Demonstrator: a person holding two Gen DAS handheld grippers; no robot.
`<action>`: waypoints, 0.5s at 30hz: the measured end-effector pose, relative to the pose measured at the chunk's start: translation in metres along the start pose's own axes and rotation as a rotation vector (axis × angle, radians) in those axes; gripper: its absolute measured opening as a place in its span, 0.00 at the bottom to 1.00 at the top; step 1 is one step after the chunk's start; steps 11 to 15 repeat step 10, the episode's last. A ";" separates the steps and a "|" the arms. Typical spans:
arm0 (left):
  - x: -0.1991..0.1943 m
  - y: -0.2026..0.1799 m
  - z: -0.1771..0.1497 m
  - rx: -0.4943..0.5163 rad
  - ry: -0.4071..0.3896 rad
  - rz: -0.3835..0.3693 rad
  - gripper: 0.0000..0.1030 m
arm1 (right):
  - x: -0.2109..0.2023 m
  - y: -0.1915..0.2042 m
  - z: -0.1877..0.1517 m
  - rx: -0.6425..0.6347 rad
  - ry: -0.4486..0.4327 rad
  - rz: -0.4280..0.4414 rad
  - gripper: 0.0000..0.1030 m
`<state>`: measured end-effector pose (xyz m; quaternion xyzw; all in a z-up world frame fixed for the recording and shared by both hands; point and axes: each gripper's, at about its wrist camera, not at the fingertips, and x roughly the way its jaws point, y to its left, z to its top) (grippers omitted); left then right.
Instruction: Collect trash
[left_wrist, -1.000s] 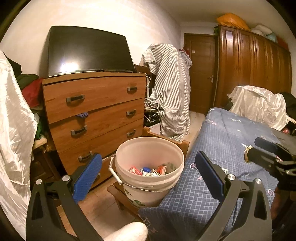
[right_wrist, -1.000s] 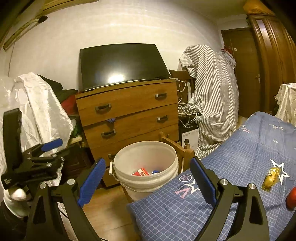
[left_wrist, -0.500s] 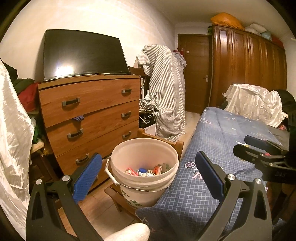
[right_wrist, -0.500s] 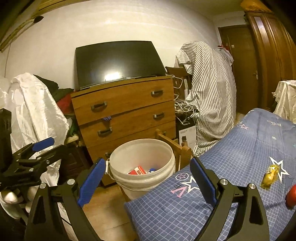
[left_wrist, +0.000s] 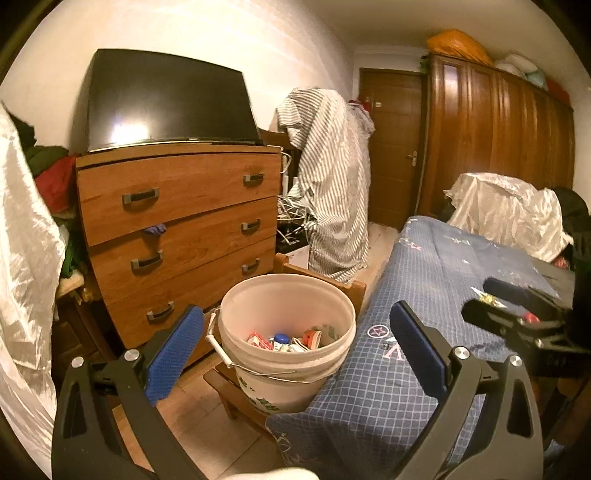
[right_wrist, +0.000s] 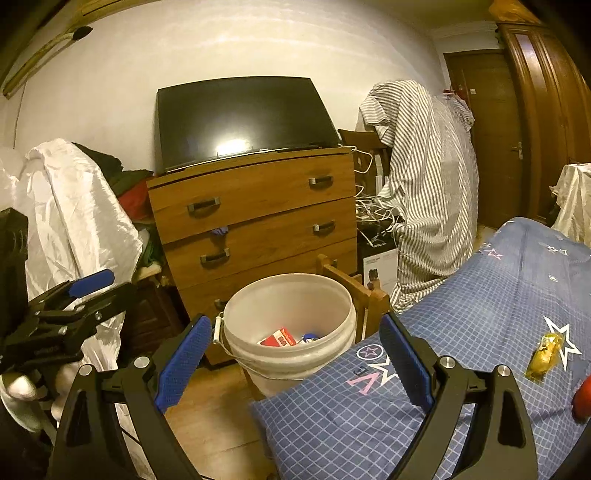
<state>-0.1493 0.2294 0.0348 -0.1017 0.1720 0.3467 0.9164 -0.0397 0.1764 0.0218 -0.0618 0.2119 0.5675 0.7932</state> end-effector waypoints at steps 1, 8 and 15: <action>0.003 0.001 0.000 -0.008 0.010 0.006 0.94 | 0.001 0.001 0.000 -0.001 0.002 0.002 0.89; 0.013 0.003 -0.004 -0.014 0.049 0.050 0.95 | 0.002 0.005 0.002 -0.014 0.003 0.006 0.91; 0.014 0.003 -0.004 -0.013 0.051 0.053 0.95 | 0.001 0.005 0.002 -0.015 0.002 0.006 0.91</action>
